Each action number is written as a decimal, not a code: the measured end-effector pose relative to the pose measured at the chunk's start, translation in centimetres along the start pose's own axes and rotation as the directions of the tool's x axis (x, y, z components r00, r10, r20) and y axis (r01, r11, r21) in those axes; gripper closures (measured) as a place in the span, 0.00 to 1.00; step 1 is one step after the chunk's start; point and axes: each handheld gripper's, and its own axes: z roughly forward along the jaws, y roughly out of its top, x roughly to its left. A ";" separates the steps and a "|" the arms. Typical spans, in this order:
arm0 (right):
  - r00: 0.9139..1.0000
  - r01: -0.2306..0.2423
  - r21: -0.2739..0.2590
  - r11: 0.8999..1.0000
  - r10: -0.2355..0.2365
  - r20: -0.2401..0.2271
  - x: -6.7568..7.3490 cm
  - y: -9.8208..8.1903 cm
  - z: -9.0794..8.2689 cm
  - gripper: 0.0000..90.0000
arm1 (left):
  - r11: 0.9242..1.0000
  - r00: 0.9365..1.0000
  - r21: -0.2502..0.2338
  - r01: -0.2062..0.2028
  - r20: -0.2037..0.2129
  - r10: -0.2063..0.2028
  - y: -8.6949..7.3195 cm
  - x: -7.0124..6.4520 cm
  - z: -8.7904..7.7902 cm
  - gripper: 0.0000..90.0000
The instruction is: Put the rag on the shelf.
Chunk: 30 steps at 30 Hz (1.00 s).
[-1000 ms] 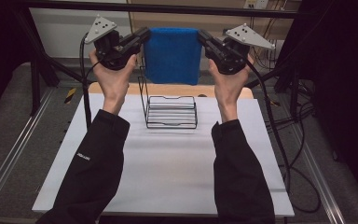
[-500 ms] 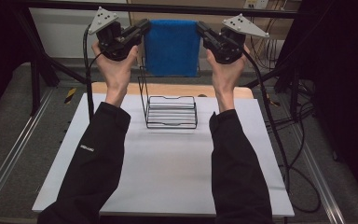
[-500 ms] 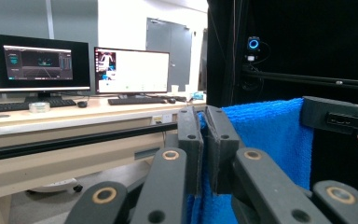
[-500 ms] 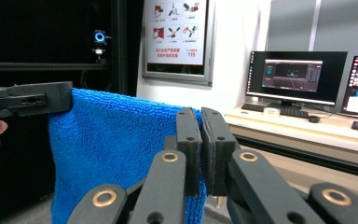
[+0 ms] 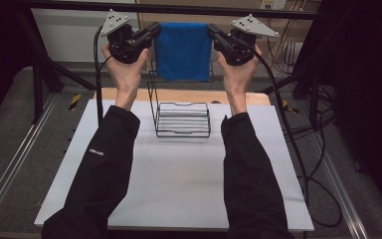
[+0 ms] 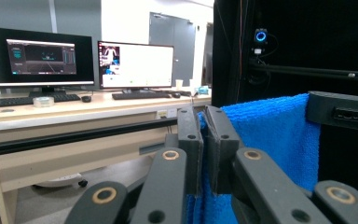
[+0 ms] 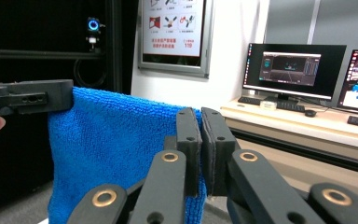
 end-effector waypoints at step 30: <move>0.998 -0.013 0.123 0.992 0.021 -0.063 1.2 -4.9 -1.6 0.96 | 0.994 0.998 0.099 -0.051 0.053 0.046 -5.0 0.0 -2.4 0.94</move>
